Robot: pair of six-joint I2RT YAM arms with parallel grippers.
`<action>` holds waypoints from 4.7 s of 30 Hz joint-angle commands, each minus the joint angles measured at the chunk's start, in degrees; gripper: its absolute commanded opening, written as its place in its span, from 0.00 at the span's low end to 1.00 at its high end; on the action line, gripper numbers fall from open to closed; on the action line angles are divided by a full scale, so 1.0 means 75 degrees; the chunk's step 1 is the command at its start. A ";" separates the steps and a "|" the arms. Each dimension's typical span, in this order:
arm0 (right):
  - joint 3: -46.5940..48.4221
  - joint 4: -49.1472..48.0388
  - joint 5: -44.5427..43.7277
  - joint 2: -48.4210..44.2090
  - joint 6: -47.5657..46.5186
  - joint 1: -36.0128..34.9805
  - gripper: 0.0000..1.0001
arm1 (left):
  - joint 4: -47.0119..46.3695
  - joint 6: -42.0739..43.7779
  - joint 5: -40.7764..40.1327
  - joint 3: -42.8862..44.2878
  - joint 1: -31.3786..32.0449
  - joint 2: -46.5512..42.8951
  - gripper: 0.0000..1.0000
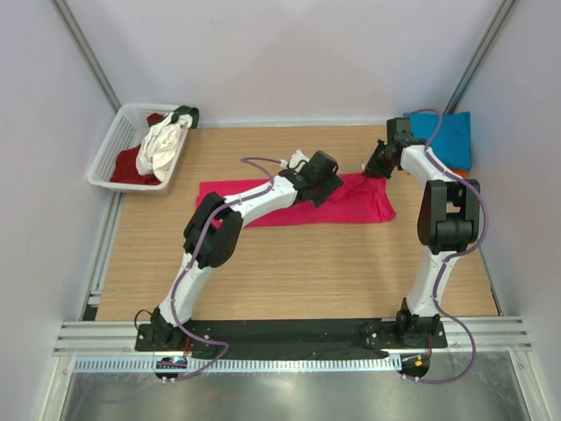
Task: Fold and stack the t-shirts
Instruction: Fold the tshirt
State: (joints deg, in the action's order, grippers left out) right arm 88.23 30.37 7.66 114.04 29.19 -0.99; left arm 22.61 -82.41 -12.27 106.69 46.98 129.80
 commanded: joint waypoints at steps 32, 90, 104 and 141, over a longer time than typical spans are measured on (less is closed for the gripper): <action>0.0319 -0.0159 0.0080 0.0076 -0.0072 0.0039 0.01 | -0.0496 -0.0217 -0.0261 0.0727 0.0018 0.0823 0.01; 0.1994 0.0345 0.0490 0.0990 -0.0541 0.0039 0.01 | -0.1374 -0.0109 0.1156 0.0692 -0.0886 0.0869 0.34; 0.2135 0.0310 0.0479 0.1119 -0.0505 0.0039 0.01 | -0.1210 -0.0250 0.1133 0.0200 -0.0850 0.0495 0.32; 0.2346 0.0486 0.0408 0.1142 -0.0517 0.0039 0.01 | -0.1257 -0.0543 0.0980 0.1278 -0.1002 0.0822 0.00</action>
State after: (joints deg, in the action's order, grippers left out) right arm 102.80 34.37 10.70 123.50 25.61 -0.89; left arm 14.04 -85.36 -4.36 115.15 40.47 137.75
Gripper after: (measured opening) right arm 0.057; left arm 0.008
